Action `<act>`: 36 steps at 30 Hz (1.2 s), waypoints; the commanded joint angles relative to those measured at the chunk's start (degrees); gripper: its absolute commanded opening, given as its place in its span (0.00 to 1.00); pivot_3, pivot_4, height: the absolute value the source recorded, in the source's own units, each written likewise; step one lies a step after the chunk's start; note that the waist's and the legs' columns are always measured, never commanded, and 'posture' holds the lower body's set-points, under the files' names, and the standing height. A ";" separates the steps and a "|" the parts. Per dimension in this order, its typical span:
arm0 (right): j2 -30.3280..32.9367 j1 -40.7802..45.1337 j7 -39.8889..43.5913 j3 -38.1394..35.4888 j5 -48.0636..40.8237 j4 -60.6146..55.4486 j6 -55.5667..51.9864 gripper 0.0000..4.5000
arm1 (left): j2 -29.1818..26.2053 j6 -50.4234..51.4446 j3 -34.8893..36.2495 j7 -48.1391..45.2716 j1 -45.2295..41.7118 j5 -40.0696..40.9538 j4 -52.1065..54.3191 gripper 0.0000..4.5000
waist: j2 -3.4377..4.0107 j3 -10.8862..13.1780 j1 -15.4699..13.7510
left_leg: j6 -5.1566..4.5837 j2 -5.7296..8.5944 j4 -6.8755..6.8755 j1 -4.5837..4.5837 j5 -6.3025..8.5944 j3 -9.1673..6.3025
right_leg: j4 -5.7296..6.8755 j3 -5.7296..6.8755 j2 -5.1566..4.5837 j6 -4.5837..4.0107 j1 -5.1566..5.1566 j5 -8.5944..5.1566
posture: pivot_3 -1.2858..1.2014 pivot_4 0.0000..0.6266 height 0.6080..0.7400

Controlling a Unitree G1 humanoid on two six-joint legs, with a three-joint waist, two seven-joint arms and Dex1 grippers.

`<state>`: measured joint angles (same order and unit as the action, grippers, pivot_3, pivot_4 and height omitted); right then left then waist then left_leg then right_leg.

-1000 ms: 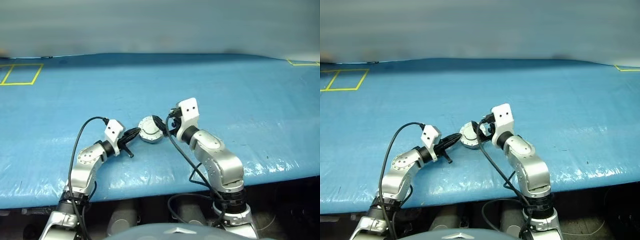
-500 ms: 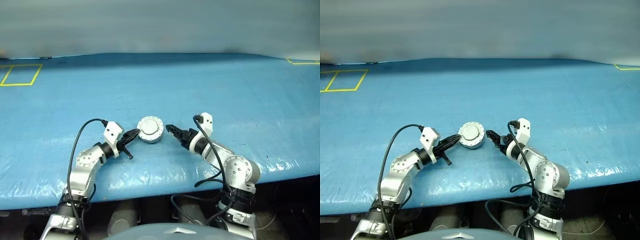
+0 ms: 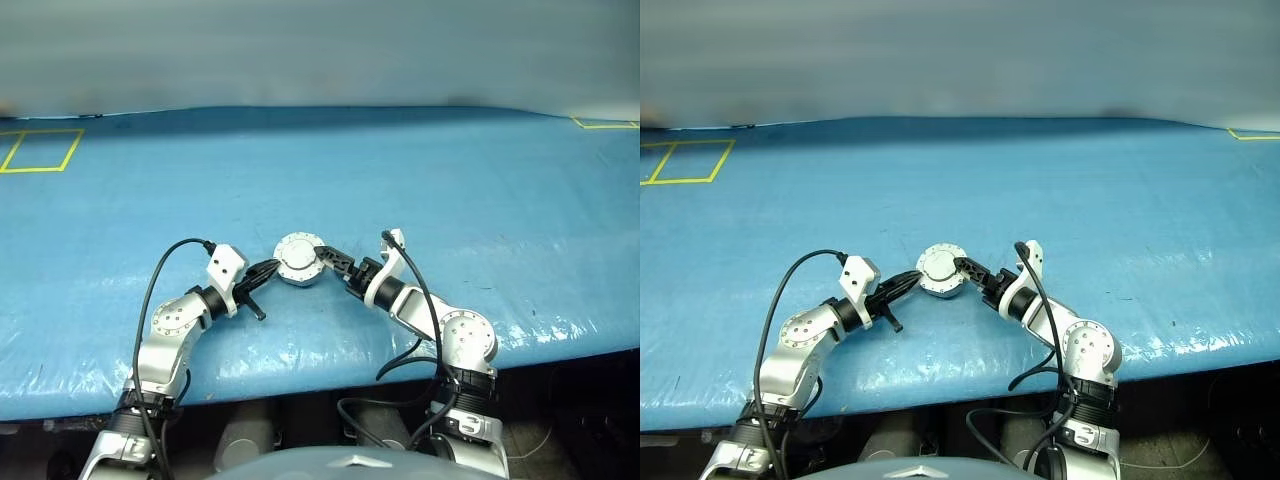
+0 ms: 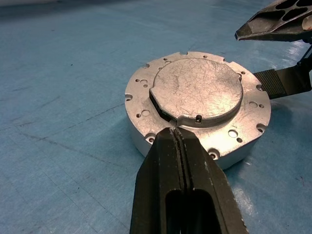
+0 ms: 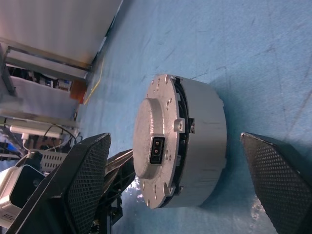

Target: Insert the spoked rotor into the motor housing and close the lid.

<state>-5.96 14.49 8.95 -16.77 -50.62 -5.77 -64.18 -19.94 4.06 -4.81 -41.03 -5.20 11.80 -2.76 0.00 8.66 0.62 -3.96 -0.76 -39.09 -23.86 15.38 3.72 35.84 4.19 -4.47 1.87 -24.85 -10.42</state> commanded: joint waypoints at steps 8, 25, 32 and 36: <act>-4.76 -1.12 1.49 2.35 -4.04 4.21 3.18 0.96 | -0.24 0.40 -0.71 0.17 0.79 -0.82 -0.05 0.00 | 0.00 0.00 0.00 | 0.00 0.00 0.00 0.02 0.00 0.00 | 0.00 -0.01 0.01 0.00 0.02 0.00 | 0.52 0.24 1.00; -4.39 -1.31 -0.85 3.39 -5.89 5.47 4.54 0.29 | -0.59 0.29 -0.57 0.37 1.54 -0.96 0.18 0.00 | 0.03 -0.01 0.00 | 0.00 0.00 -0.01 0.02 0.00 -0.01 | 0.00 -0.02 -0.02 0.00 0.03 0.00 | 0.52 0.24 1.00; -3.99 -1.71 -1.43 4.24 -5.81 5.16 4.97 0.26 | -0.62 0.35 -0.42 0.56 1.50 -0.76 0.34 0.00 | 0.03 -0.01 0.07 | 0.00 -0.03 -0.01 0.08 0.00 0.00 | 0.00 -0.04 -0.03 0.00 0.07 0.00 | 0.52 0.24 1.00; -4.99 -1.29 -2.34 2.82 -8.72 4.25 5.11 0.26 | 0.35 0.13 0.58 1.19 1.37 0.49 0.52 0.00 | 0.03 -0.01 0.07 | 0.00 -0.04 -0.01 0.08 0.00 0.00 | 0.00 -0.05 -0.05 0.01 0.07 0.00 | 0.52 0.24 1.00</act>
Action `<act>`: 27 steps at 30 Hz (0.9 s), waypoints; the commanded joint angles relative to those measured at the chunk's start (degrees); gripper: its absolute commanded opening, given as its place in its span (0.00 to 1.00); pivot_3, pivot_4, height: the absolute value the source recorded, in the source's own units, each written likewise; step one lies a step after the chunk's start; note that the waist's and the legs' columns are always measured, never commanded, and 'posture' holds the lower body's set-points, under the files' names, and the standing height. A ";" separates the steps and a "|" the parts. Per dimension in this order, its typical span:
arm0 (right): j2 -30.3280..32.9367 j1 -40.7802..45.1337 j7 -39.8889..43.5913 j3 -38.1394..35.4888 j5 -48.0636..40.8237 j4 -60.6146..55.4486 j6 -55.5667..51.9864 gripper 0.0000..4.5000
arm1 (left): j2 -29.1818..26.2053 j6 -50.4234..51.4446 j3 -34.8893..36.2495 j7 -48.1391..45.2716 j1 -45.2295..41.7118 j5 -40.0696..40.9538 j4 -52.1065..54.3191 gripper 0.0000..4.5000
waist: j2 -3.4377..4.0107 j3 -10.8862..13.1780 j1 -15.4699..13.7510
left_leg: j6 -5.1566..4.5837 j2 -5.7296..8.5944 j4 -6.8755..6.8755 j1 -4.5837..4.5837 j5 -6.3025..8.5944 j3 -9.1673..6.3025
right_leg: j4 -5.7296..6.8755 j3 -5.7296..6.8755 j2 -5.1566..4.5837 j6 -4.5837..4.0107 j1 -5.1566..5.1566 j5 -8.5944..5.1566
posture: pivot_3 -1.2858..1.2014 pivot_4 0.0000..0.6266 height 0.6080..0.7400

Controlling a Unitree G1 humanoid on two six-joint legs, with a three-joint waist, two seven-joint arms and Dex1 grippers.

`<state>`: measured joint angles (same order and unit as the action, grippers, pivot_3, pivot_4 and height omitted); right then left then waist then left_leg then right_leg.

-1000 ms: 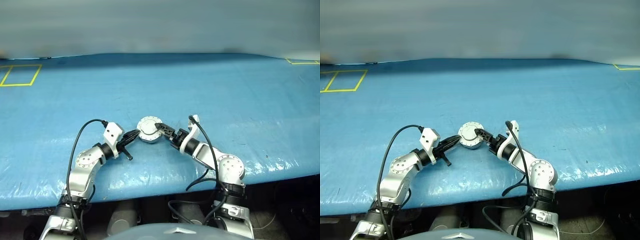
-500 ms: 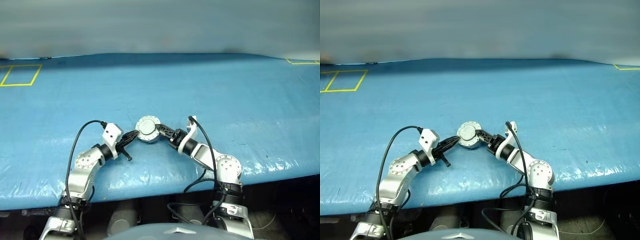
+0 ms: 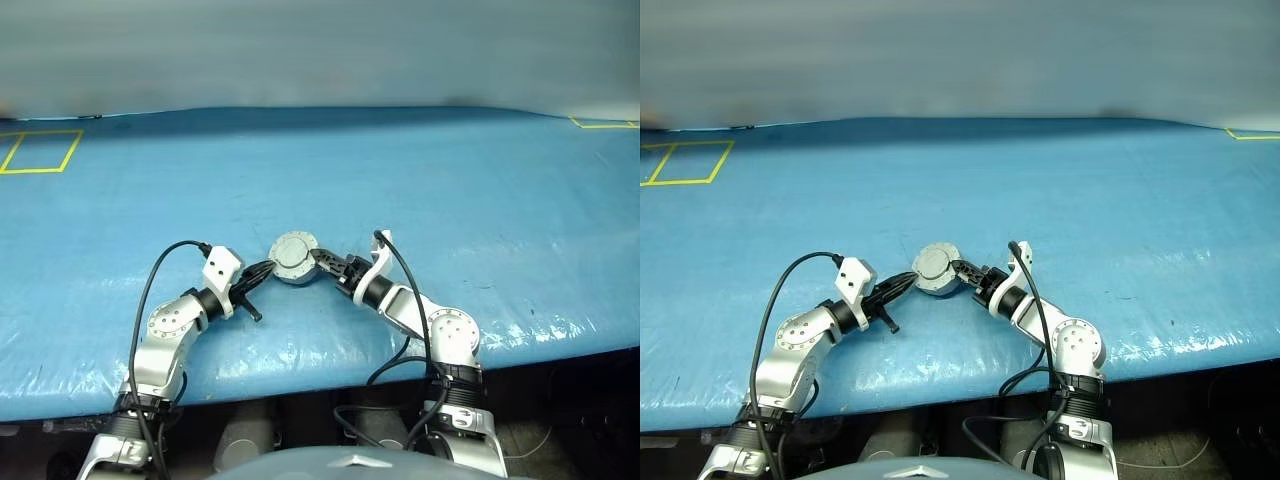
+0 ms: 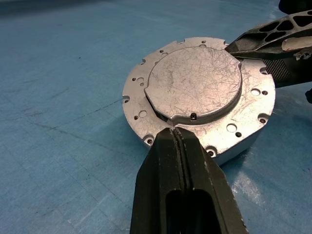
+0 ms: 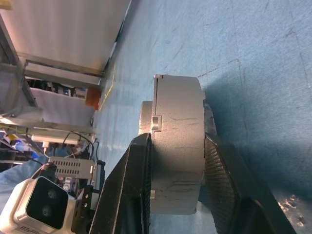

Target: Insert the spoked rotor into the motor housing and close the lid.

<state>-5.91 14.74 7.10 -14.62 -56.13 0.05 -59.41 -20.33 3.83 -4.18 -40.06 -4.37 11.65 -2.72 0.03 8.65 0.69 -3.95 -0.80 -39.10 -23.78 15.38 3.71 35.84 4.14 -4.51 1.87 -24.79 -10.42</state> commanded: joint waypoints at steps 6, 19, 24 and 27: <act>-6.08 0.39 -3.84 -1.10 -8.98 -3.47 1.82 0.26 | 4.44 3.36 3.99 1.50 0.46 7.23 2.00 0.00 | 0.01 0.04 -0.02 | -0.01 0.01 0.00 -0.20 0.00 0.00 | 0.00 -0.03 0.03 0.05 -0.18 0.05 | 0.52 0.24 1.00; -5.57 2.32 -6.99 -0.89 -13.65 -3.74 6.66 0.26 | 5.29 8.06 5.41 1.51 2.18 11.73 4.84 0.00 | 0.01 0.04 0.08 | -0.04 0.04 -0.04 -0.73 -0.02 0.04 | 0.04 -0.19 0.28 0.21 -0.67 0.37 | 0.52 0.24 1.00; -5.05 3.08 -7.59 -0.55 -14.34 -3.61 7.84 0.26 | 6.48 7.27 5.25 1.79 2.78 12.52 6.12 0.09 | 0.01 0.04 0.12 | -0.04 0.05 -0.06 -0.73 -0.02 0.04 | 0.04 -0.23 0.29 0.22 -0.67 0.39 | 0.52 0.24 1.00; -4.63 3.22 -7.93 -0.39 -14.77 -3.96 7.90 0.26 | 7.50 8.07 5.50 1.30 4.19 14.39 7.32 0.28 | 0.01 0.04 0.16 | -0.04 0.05 -0.05 -0.73 -0.02 0.05 | 0.04 -0.25 0.30 0.22 -0.67 0.39 | 0.52 0.24 1.00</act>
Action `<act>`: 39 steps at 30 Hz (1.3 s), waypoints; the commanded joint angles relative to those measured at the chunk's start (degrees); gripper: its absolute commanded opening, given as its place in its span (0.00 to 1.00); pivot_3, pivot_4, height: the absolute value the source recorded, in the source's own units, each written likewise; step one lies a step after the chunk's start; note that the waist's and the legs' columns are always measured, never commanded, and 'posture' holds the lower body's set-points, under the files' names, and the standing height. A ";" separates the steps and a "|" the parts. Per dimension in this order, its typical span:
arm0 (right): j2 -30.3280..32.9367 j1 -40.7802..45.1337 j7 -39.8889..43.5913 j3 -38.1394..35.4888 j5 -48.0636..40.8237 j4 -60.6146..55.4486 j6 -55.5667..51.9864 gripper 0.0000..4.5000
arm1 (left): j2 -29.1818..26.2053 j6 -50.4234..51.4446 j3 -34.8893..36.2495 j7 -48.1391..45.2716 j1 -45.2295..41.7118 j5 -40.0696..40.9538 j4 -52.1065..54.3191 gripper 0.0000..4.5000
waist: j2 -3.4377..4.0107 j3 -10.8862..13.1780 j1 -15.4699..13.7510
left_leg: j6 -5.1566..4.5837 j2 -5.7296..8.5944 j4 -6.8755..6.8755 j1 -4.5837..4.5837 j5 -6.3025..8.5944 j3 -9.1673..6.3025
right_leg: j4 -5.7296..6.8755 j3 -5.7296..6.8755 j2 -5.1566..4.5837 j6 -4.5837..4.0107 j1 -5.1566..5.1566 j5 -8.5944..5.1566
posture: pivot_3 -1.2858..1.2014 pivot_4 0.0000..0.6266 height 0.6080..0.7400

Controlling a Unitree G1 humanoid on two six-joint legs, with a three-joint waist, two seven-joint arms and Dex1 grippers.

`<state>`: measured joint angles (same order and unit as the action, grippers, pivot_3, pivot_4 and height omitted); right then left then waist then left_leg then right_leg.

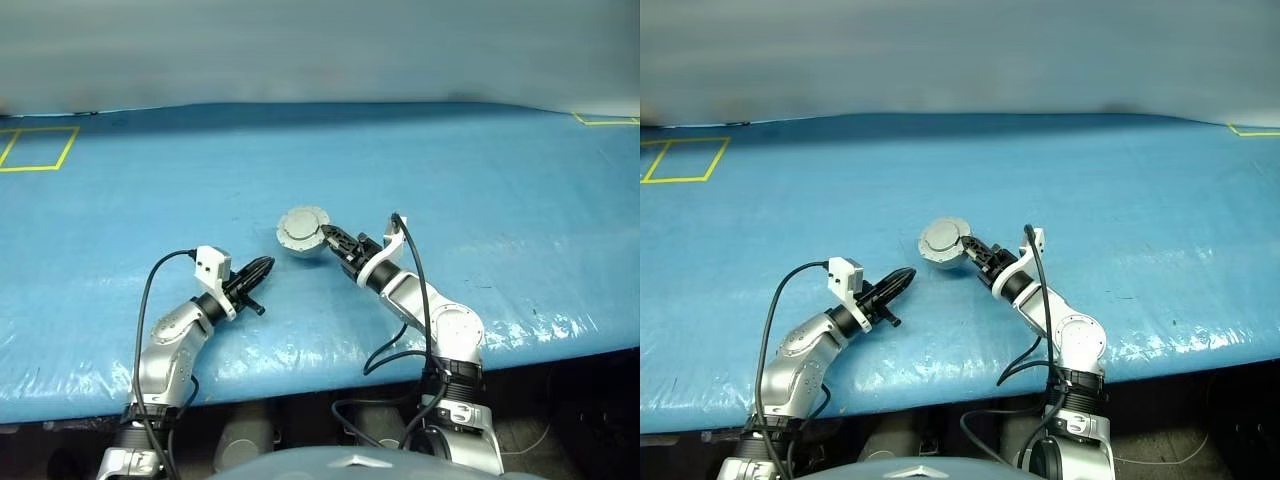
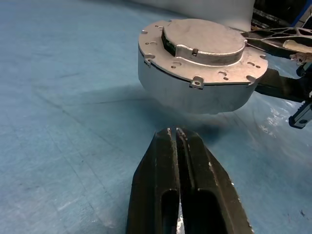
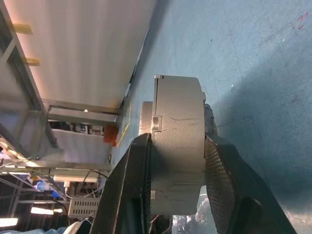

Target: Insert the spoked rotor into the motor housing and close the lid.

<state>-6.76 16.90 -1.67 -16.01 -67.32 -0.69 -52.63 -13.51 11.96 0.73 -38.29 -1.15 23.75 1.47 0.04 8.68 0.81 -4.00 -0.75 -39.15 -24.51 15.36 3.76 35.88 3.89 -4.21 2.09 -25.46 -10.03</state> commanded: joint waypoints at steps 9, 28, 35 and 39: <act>-3.07 1.88 -0.02 0.76 -4.26 -3.19 2.61 0.26 | 1.51 0.65 2.00 -0.96 2.13 5.99 3.50 0.96 | 0.00 0.00 0.01 | 0.01 -0.02 -0.06 0.01 -0.01 0.00 | 0.03 -0.04 0.05 0.01 0.01 0.01 | 0.52 0.24 1.00; -3.31 2.80 -2.32 0.74 -7.22 -4.21 6.67 0.26 | 5.70 14.12 8.10 3.04 3.37 22.31 6.22 0.99 | 0.00 0.00 0.35 | 0.00 0.00 -0.10 0.02 -0.01 0.03 | 0.04 -0.10 0.09 0.07 0.04 0.06 | 0.52 0.24 1.00; -2.61 1.67 -1.26 2.29 -8.85 -5.73 4.98 0.26 | 10.73 20.83 13.29 6.89 1.76 34.60 4.63 0.99 | -0.01 0.00 0.33 | -0.01 -0.01 -0.20 0.01 -0.01 0.04 | 0.06 -0.14 0.09 0.11 0.05 0.09 | 0.52 0.24 1.00; -2.78 0.88 -0.81 3.57 -9.68 -7.44 4.43 0.26 | 14.12 24.00 15.42 10.11 0.71 41.20 3.06 0.99 | -0.01 -0.01 0.38 | -0.02 -0.02 -0.24 0.01 -0.01 0.03 | 0.07 -0.14 0.10 0.13 0.07 0.10 | 0.52 0.24 1.00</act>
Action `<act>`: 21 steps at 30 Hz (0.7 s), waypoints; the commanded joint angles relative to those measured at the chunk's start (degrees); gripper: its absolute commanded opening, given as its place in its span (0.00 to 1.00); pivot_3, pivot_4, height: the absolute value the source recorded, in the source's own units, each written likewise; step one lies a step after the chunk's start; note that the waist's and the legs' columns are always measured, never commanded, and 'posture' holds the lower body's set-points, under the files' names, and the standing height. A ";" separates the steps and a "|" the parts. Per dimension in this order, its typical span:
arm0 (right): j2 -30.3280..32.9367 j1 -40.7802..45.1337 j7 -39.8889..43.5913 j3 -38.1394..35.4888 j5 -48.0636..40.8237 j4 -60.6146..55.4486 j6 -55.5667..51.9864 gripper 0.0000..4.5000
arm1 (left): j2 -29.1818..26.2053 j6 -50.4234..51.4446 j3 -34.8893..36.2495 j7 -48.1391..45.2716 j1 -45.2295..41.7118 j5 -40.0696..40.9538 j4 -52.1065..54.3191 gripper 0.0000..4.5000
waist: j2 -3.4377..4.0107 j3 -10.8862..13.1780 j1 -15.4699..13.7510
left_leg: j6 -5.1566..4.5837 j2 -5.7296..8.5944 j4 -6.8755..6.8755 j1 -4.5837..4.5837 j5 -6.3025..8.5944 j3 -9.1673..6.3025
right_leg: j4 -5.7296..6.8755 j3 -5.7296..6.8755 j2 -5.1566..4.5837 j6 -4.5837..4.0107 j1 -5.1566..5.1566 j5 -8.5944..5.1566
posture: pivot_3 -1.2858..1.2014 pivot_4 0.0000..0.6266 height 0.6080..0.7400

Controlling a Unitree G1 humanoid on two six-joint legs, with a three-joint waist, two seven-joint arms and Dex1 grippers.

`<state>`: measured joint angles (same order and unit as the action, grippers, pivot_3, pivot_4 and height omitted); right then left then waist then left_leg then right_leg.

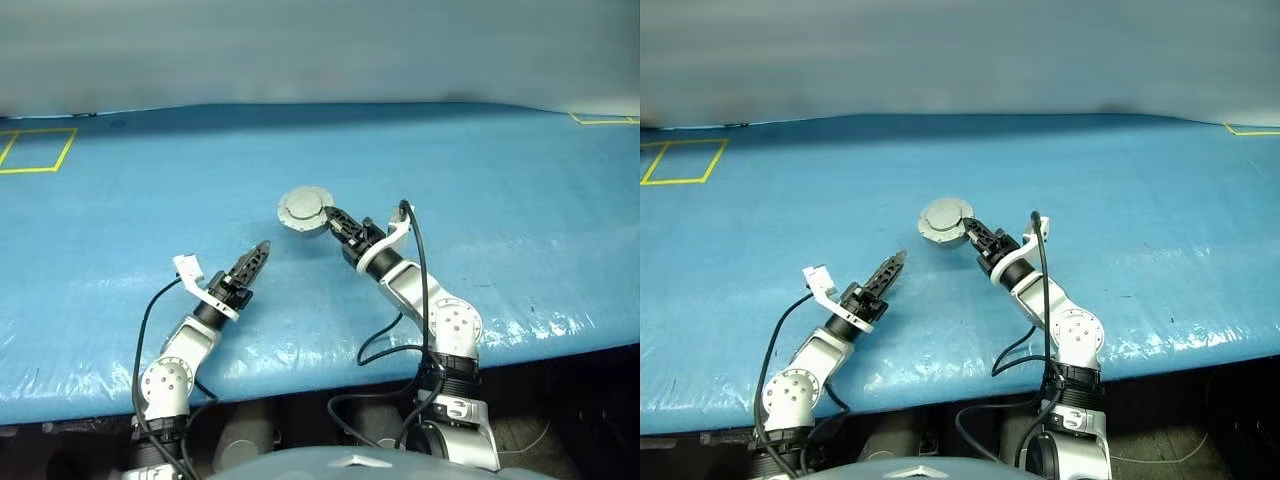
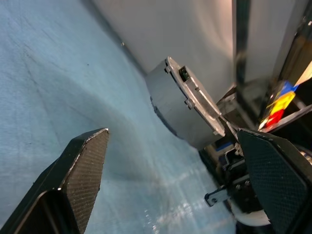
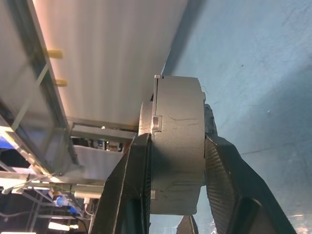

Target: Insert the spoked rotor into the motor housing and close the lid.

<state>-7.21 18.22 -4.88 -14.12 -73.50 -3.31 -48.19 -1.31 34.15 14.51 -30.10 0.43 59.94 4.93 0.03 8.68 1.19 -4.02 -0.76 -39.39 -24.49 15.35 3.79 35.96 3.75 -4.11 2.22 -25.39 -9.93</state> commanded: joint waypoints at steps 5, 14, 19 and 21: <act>-2.56 -1.12 2.33 3.05 -4.37 -5.46 -0.41 0.26 | 5.99 3.76 3.94 5.44 -1.49 10.79 -3.41 0.99 | -0.01 -0.01 -0.04 | -0.07 0.01 -0.13 0.00 0.04 0.00 | 0.00 -0.02 0.01 0.07 0.07 0.04 | 0.52 0.24 1.00; -2.36 -2.21 2.43 6.38 -4.91 -6.15 -1.58 0.26 | 7.55 4.88 3.87 5.98 -2.60 14.21 -4.76 0.99 | -0.03 -0.01 -0.03 | -0.10 0.02 -0.19 0.00 0.05 0.03 | -0.01 -0.10 0.03 0.09 0.08 0.05 | 0.52 0.24 1.00; -2.16 -2.66 2.23 7.96 -4.62 -5.83 -2.35 0.26 | 7.51 5.25 3.39 5.45 -2.94 15.52 -4.68 0.99 | -0.03 -0.02 -0.02 | -0.11 0.02 -0.20 0.00 0.05 0.04 | -0.01 -0.11 0.04 0.08 0.08 0.05 | 0.52 0.24 1.00; -2.08 -3.00 2.13 8.73 -4.78 -5.88 -2.78 0.26 | 7.71 5.12 3.16 5.90 -3.19 15.73 -4.54 0.99 | -0.03 -0.02 -0.03 | -0.11 0.02 -0.20 0.00 0.05 0.04 | -0.01 -0.11 0.04 0.08 0.08 0.06 | 0.52 0.24 1.00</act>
<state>-5.62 16.43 -4.68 -7.16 -75.62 -5.28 -50.79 4.40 39.18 18.31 -23.79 -1.93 74.45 -0.33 -0.01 8.66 1.16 -4.13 -0.74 -39.59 -24.50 15.41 3.84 35.95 3.63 -4.07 2.30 -25.30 -9.88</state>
